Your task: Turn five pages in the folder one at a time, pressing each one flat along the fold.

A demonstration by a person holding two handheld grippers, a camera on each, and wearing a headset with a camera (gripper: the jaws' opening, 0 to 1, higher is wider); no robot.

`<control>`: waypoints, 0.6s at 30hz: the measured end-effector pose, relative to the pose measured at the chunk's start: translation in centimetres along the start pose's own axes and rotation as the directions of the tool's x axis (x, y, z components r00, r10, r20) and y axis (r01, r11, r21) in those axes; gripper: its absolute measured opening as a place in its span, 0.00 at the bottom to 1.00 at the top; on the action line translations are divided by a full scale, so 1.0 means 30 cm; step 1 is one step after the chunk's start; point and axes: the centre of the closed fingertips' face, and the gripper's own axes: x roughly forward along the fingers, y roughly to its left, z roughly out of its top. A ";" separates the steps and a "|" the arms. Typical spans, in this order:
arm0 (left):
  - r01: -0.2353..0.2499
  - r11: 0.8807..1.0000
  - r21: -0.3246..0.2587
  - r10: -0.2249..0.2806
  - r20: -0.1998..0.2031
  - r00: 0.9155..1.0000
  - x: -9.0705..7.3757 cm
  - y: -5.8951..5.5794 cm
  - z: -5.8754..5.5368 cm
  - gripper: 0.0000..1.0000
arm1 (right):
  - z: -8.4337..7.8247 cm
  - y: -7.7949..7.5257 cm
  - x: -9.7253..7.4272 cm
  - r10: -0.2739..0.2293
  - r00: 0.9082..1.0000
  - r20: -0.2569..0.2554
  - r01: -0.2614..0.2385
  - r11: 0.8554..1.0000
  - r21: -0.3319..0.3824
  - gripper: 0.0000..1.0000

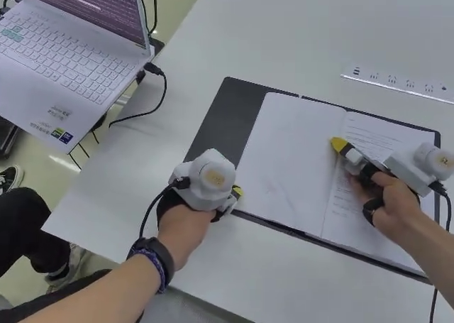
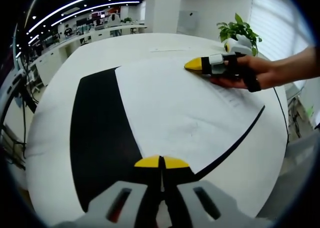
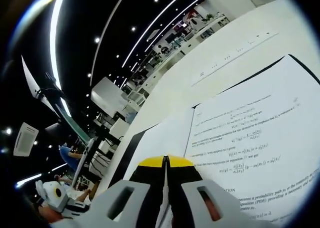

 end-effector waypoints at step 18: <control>0.012 0.999 -0.029 -0.012 0.015 1.000 -0.002 0.000 -0.001 0.00 | 0.139 -0.067 0.113 -0.086 0.988 0.130 0.073 0.992 0.101 0.00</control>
